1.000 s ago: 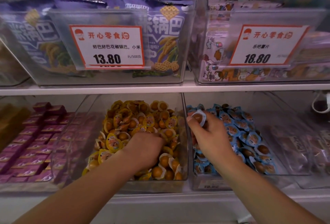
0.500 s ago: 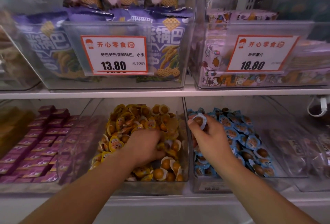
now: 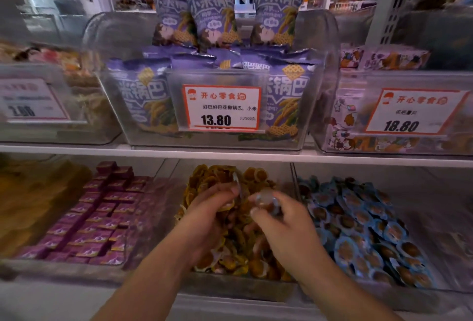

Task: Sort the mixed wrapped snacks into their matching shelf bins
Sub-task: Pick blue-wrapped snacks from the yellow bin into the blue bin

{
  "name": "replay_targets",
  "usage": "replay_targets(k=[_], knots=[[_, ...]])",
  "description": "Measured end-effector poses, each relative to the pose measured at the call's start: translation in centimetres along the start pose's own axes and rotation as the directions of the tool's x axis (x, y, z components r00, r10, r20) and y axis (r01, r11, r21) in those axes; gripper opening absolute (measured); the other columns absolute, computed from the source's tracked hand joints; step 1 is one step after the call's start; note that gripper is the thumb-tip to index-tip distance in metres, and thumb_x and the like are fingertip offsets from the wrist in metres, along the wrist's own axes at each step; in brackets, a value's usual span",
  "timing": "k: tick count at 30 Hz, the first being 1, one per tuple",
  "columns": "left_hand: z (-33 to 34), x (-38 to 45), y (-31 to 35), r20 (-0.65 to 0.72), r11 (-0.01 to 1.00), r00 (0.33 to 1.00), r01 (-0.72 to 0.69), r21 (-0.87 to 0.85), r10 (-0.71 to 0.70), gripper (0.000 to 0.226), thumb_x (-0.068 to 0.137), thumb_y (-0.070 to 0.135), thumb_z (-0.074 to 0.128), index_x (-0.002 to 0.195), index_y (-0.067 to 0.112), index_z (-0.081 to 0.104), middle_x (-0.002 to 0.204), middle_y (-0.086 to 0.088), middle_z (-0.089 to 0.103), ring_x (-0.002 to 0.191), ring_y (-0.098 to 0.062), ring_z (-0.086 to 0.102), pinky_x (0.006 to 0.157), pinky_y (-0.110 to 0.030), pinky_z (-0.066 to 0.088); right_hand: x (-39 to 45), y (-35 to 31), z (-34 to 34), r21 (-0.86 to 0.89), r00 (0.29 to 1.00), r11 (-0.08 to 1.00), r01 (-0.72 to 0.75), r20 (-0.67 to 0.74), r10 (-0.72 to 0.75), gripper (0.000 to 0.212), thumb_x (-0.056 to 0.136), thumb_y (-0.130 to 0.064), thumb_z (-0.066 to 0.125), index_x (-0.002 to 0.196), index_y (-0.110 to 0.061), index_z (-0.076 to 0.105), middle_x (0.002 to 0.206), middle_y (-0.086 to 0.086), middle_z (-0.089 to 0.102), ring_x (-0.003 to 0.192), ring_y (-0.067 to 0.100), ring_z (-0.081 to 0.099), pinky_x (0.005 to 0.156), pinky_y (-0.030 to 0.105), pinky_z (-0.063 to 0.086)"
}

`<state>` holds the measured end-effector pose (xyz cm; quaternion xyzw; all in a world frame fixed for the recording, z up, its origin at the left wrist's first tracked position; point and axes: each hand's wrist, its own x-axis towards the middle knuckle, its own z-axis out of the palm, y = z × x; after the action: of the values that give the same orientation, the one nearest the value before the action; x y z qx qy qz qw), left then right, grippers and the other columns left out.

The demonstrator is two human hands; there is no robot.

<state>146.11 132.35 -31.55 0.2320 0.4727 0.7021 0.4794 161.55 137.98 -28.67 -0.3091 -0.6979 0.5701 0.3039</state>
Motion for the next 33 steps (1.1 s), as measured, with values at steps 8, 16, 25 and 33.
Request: replay_targets(k=[8,16,25,33], knots=[[-1.5,-2.3,-0.2,0.164,0.533,0.930,-0.327,0.780,0.329,0.054,0.077,0.019,0.081,0.124,0.036,0.059,0.116,0.020,0.065,0.111,0.006,0.059,0.089,-0.009,0.045,2.2,1.7,3.0,0.406,0.910,0.818,-0.407,0.256,0.326,0.017,0.087,-0.037,0.072,0.099,-0.027,0.078,0.099,0.000,0.076,0.081,0.017,0.072,0.066,0.037,0.059],[-3.6,-2.0,1.5,0.064,0.569,0.938,-0.260,0.780,0.341,0.052,0.075,0.039,0.053,0.126,0.048,0.050,0.124,0.018,0.048,0.120,0.006,0.044,0.106,-0.021,0.035,3.3,1.6,3.0,0.369,0.935,0.872,-0.322,-0.021,0.354,0.013,0.092,-0.016,0.066,0.102,-0.020,0.074,0.105,0.012,0.073,0.082,0.027,0.074,0.057,0.033,0.057],[0.7,-2.5,-0.7,0.221,0.303,0.748,-0.495,0.814,0.626,0.059,0.091,0.002,0.060,0.133,0.043,0.049,0.125,0.020,0.052,0.120,0.004,0.050,0.098,-0.010,0.040,1.4,-0.7,2.5,0.738,0.912,0.540,-0.404,0.281,0.299,0.034,0.091,-0.025,0.063,0.116,-0.003,0.071,0.115,0.021,0.071,0.104,0.028,0.071,0.083,0.038,0.060],[4.7,-4.2,-1.7,0.455,0.112,0.709,-0.595,0.796,0.539,0.072,0.097,0.052,0.041,0.157,0.038,0.004,0.160,0.032,0.000,0.152,-0.004,0.001,0.121,-0.038,0.014,-0.5,-1.8,-1.3,0.610,0.973,0.763,-0.215,0.068,0.220,0.035,0.077,-0.026,0.076,0.112,-0.018,0.073,0.108,0.008,0.076,0.103,0.022,0.072,0.083,0.036,0.056]])
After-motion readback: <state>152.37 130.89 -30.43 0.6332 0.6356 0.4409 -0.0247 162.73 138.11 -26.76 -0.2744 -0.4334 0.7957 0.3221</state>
